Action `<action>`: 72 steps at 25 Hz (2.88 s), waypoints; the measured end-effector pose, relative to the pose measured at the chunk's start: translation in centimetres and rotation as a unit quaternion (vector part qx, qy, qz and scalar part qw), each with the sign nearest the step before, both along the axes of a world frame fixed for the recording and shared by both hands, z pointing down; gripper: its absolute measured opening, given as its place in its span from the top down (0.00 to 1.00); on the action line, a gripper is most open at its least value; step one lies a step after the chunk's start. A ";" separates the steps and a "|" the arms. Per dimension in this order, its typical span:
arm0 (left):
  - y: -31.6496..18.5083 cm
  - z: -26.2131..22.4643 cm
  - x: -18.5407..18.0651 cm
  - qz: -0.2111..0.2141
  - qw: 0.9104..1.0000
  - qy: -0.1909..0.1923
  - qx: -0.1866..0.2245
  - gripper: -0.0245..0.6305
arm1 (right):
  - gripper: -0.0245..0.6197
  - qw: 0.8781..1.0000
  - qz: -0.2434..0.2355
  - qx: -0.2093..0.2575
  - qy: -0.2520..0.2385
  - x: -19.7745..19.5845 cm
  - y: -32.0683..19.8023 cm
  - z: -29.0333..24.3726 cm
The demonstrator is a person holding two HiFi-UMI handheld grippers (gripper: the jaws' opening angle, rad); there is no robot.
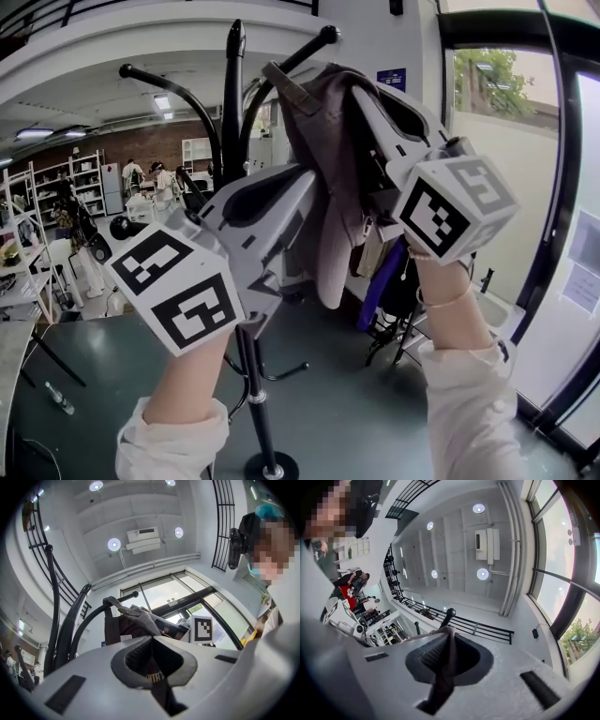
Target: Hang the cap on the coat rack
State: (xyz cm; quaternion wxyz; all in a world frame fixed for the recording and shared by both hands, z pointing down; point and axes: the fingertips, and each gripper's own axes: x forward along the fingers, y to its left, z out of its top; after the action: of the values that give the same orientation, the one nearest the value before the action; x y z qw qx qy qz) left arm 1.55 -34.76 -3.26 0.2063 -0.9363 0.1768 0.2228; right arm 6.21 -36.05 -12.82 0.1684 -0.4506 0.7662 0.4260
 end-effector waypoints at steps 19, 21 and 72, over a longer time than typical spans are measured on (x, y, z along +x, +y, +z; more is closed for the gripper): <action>-1.2 3.3 -0.3 -0.023 0.999 -0.028 -0.032 0.94 | 0.94 1.000 0.000 -0.030 0.006 -1.3 -2.7 2.5; -1.2 3.6 -0.4 -0.025 0.999 -0.027 -0.036 0.94 | 0.94 0.999 0.002 -0.031 0.007 -1.3 -2.7 2.9; -1.8 12.8 -4.2 -0.066 0.986 -0.032 -0.147 0.94 | 0.83 0.995 -0.039 -0.094 -0.009 -1.9 -0.7 12.6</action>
State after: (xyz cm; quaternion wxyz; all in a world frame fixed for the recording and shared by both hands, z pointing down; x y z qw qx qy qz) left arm -2.63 -36.55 9.52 0.0864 -0.9493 0.2621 0.1504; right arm 4.27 -36.73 -0.23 0.1488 -0.4384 0.8180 0.3413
